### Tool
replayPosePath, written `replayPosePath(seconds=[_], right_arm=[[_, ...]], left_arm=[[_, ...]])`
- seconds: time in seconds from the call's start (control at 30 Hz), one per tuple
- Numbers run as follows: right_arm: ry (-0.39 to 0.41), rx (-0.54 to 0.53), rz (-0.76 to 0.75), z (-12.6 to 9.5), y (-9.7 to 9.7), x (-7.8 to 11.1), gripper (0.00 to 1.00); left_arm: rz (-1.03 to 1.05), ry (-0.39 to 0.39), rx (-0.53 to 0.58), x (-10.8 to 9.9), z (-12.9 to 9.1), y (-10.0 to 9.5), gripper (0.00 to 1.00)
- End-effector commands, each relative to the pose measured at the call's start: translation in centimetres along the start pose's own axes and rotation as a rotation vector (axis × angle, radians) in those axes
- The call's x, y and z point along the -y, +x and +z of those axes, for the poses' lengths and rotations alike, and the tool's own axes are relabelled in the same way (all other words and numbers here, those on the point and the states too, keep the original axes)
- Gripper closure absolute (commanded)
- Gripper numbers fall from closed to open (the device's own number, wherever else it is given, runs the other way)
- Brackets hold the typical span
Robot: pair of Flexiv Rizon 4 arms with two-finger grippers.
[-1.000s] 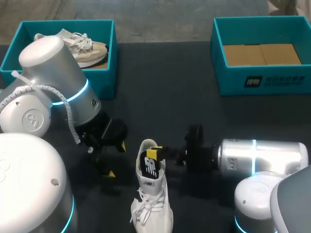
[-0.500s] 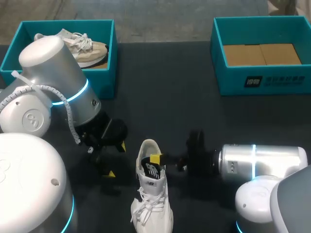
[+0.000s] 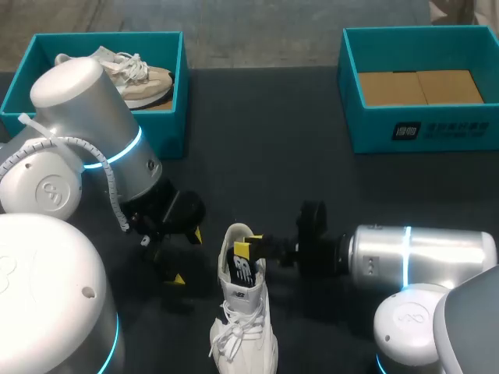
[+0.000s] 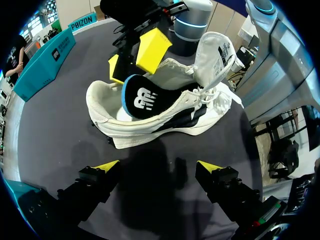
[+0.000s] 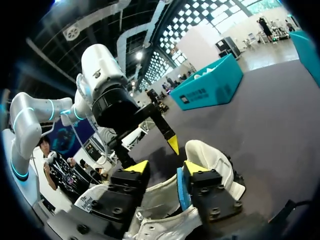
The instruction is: Take the shoe out of the shoebox, open the shoe tongue, remove and reinsert the insole, then place the shoe into the shoebox
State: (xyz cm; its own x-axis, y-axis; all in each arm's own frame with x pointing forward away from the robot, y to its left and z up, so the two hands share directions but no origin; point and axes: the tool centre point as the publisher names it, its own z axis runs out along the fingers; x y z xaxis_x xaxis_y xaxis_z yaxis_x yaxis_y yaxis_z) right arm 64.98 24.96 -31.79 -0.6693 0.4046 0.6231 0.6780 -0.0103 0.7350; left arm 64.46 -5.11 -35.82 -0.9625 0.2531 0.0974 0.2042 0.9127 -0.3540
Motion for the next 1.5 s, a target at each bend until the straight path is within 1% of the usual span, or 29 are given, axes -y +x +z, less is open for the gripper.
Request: replayPosePath(seconds=[0.03, 0.1, 0.17, 0.23, 0.3, 0.33, 0.37, 0.4, 0.43, 0.47, 0.53, 0.63, 0.7, 0.73, 0.77, 0.9, 1.33, 1.37, 1.4, 1.47, 1.5], right_arm=[[0.010, 0.017, -0.006, -0.3, 0.2, -0.7, 0.04], [0.007, 0.024, -0.010, -0.7, 0.0, -1.0, 0.06], [0.008, 0.033, -0.012, -0.9, -0.1, -1.2, 0.11], [0.009, 0.043, -0.019, -1.3, -0.1, -1.5, 0.11], [0.014, 0.060, -0.023, -1.7, -0.3, -1.8, 0.19], [0.017, 0.067, -0.024, -1.9, -0.3, -1.9, 0.36], [0.020, 0.080, -0.027, -2.2, -0.3, -2.0, 0.48], [0.024, 0.092, -0.030, -2.4, -0.3, -2.2, 0.50], [0.030, 0.101, -0.032, -2.7, -0.2, -2.2, 0.47], [0.035, 0.111, -0.035, -3.0, -0.1, -2.3, 0.47], [0.053, 0.140, -0.034, -3.6, 0.0, -2.5, 0.50], [0.080, 0.178, -0.029, -4.4, 0.1, -2.9, 0.58], [0.097, 0.201, -0.021, -5.0, 0.2, -3.2, 0.72], [0.104, 0.212, -0.019, -5.2, 0.3, -3.3, 0.93], [0.110, 0.224, -0.015, -5.4, 0.3, -3.4, 1.00], [0.180, 0.291, 0.040, -5.9, 0.3, -3.7, 1.00], [0.180, 0.291, 0.040, -5.9, 0.3, -3.7, 1.00], [0.191, 0.275, 0.048, -5.7, 0.1, -3.6, 1.00], [0.216, 0.310, 0.051, -5.7, 0.0, -3.5, 1.00], [0.261, 0.316, 0.051, -5.9, 0.2, -3.8, 1.00], [0.286, 0.335, 0.051, -6.1, 0.4, -4.0, 1.00]], left_arm=[[0.001, 0.000, 0.001, 0.0, 0.1, 0.0, 0.00], [0.001, 0.000, 0.001, 0.0, 0.1, 0.0, 0.00], [0.001, 0.000, 0.001, 0.0, 0.1, 0.0, 0.00], [0.001, 0.000, 0.001, 0.0, 0.1, 0.0, 0.00], [0.001, 0.000, 0.001, 0.0, 0.1, 0.0, 0.00], [0.001, 0.000, 0.001, 0.0, 0.1, 0.0, 0.00], [0.001, 0.000, 0.001, 0.0, 0.1, 0.0, 0.00], [0.001, 0.000, 0.001, 0.0, 0.1, 0.0, 0.00], [0.001, 0.000, 0.001, 0.0, 0.1, 0.0, 0.00], [0.001, 0.000, 0.001, 0.0, 0.1, 0.0, 0.00], [0.001, 0.000, 0.001, 0.0, 0.1, 0.0, 0.00], [0.001, 0.000, 0.001, 0.0, 0.1, 0.0, 0.00], [0.001, 0.000, 0.001, 0.0, 0.1, 0.0, 0.00], [0.001, 0.000, 0.001, 0.0, 0.1, 0.0, 0.00], [0.001, 0.000, 0.001, 0.0, 0.1, 0.0, 0.00], [0.001, 0.000, 0.001, 0.0, 0.1, 0.0, 0.00], [0.001, 0.000, 0.001, 0.0, 0.1, 0.0, 0.00], [0.006, 0.001, 0.003, -0.1, 0.0, -0.2, 0.00], [0.027, 0.014, -0.001, -0.4, -0.2, -0.5, 0.00], [0.069, 0.024, -0.012, -1.0, -0.7, -1.0, 0.00], [0.085, 0.032, -0.016, -1.3, -1.1, -1.2, 0.00]])
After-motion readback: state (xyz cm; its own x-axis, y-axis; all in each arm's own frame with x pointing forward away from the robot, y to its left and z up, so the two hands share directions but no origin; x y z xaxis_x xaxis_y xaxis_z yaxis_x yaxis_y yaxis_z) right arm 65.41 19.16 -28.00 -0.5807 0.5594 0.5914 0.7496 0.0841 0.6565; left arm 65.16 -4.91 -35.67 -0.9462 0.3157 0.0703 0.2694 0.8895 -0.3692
